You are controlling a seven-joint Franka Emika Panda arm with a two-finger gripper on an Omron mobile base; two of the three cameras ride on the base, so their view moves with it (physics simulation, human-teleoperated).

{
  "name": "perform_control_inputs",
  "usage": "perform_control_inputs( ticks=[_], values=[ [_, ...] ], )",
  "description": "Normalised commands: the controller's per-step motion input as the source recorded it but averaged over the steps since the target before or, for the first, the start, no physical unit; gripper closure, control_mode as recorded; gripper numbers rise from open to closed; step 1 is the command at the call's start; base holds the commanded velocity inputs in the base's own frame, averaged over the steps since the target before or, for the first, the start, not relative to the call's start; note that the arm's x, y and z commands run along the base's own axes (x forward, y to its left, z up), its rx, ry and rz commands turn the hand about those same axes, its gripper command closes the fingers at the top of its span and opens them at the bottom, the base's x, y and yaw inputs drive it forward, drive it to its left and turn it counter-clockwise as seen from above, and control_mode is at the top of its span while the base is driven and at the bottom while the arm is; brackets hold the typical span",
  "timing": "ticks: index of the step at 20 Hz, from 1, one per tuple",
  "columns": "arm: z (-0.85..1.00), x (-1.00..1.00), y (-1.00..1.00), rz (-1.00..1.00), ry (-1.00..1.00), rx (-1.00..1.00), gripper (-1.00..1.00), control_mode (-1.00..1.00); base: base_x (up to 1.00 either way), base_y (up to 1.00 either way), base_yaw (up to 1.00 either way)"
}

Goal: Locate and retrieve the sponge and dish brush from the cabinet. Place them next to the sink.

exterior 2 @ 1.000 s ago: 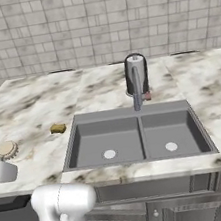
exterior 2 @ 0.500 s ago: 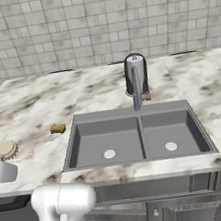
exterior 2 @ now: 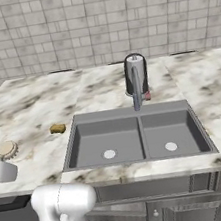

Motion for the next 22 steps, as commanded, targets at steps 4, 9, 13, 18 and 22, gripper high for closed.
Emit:
perform_control_inputs(
  ticks=[4, 9, 13, 18, 22],
  values=[
    [0.0, 0.1, 0.04, 0.0, 0.02, 0.0, 1.0, -1.0, 0.0, 0.02, 0.0],
    [0.0, 0.72, 0.06, 0.04, 0.14, 0.0, 1.0, -1.0, 0.0, 0.0, 0.0],
    [-0.03, 0.71, 0.19, 0.03, 0.03, 0.0, 1.0, -1.0, 0.0, 0.0, 0.0],
    [-0.41, 0.77, 0.18, 0.03, 0.12, 0.0, 1.0, -1.0, 0.0, 0.0, 0.0],
    [-0.6, 0.92, 0.05, 0.04, 0.18, 0.03, 1.0, -1.0, 0.0, 0.0, 0.0]
  ],
)
